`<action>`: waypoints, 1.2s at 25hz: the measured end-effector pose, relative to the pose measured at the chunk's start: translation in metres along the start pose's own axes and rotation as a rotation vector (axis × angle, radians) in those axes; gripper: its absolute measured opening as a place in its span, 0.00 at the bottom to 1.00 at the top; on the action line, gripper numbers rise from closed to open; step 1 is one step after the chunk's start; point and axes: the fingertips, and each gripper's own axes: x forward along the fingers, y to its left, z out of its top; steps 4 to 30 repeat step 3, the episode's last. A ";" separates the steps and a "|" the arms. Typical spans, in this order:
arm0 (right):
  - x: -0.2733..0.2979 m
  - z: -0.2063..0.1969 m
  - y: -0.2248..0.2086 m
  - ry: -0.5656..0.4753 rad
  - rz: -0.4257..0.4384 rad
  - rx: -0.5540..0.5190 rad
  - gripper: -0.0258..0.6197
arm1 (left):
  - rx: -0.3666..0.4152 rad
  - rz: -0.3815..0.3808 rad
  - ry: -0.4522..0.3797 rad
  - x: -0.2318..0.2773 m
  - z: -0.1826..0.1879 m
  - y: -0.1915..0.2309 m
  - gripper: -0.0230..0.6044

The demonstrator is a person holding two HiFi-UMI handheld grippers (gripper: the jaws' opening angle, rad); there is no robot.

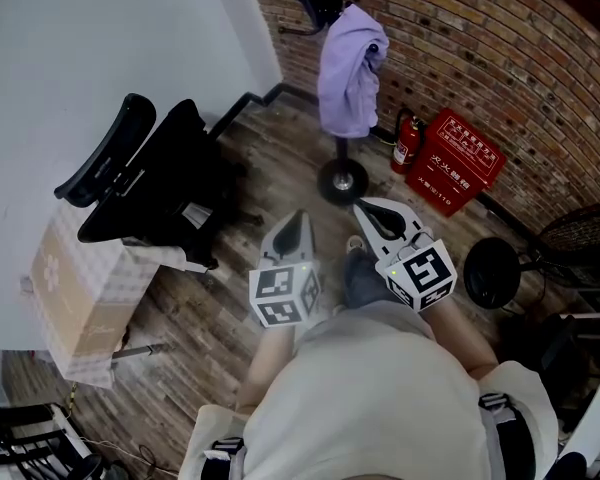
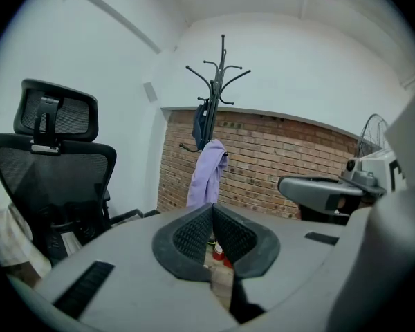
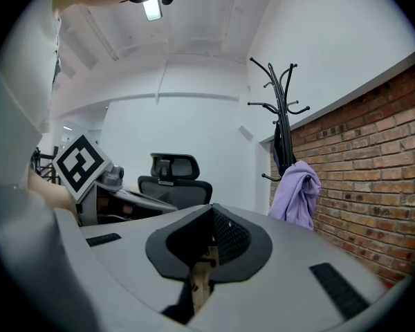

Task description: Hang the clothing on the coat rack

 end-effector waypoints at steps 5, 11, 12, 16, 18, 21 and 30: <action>0.001 -0.001 0.000 0.000 0.007 0.006 0.04 | 0.000 0.005 -0.008 0.000 0.002 0.001 0.05; 0.001 -0.001 0.000 0.000 0.007 0.006 0.04 | 0.000 0.005 -0.008 0.000 0.002 0.001 0.05; 0.001 -0.001 0.000 0.000 0.007 0.006 0.04 | 0.000 0.005 -0.008 0.000 0.002 0.001 0.05; 0.001 -0.001 0.000 0.000 0.007 0.006 0.04 | 0.000 0.005 -0.008 0.000 0.002 0.001 0.05; 0.001 -0.001 0.000 0.000 0.007 0.006 0.04 | 0.000 0.005 -0.008 0.000 0.002 0.001 0.05; 0.001 -0.001 0.000 0.000 0.007 0.006 0.04 | 0.000 0.005 -0.008 0.000 0.002 0.001 0.05; 0.001 -0.001 0.000 0.000 0.007 0.006 0.04 | 0.000 0.005 -0.008 0.000 0.002 0.001 0.05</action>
